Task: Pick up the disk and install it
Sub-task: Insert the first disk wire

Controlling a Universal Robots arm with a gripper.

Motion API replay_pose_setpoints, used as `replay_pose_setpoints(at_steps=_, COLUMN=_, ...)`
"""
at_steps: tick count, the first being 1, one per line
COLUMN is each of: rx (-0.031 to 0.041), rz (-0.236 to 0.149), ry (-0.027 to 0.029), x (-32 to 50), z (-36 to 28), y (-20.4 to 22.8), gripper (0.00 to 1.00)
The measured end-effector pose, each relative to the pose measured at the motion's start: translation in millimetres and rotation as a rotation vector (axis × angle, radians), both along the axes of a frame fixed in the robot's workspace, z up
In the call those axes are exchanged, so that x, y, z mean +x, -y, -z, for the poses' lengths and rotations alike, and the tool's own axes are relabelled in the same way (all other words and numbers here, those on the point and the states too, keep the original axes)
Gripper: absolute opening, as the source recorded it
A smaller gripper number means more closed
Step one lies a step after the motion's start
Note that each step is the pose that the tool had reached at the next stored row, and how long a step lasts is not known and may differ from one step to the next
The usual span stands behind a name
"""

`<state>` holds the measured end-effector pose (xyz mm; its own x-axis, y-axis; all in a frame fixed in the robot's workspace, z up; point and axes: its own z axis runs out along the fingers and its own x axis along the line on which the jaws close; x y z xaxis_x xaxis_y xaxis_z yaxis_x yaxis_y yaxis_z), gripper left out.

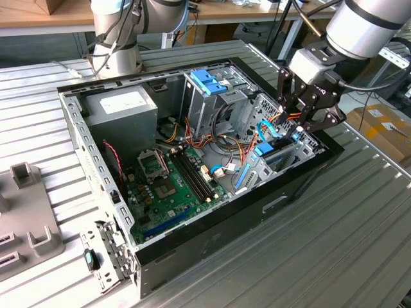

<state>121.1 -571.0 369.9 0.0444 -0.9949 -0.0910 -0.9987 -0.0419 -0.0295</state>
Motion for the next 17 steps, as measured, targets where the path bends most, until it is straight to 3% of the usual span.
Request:
replay_pose_setpoints(at_steps=14, rx=-0.001, rz=0.0, ry=0.0, x=0.0, z=-1.5, y=0.0, gripper=0.37)
replay_pose_setpoints(at_steps=17, rx=-0.0008, rz=0.0, ry=0.0, x=0.0, z=-5.9, y=0.0, gripper=0.37)
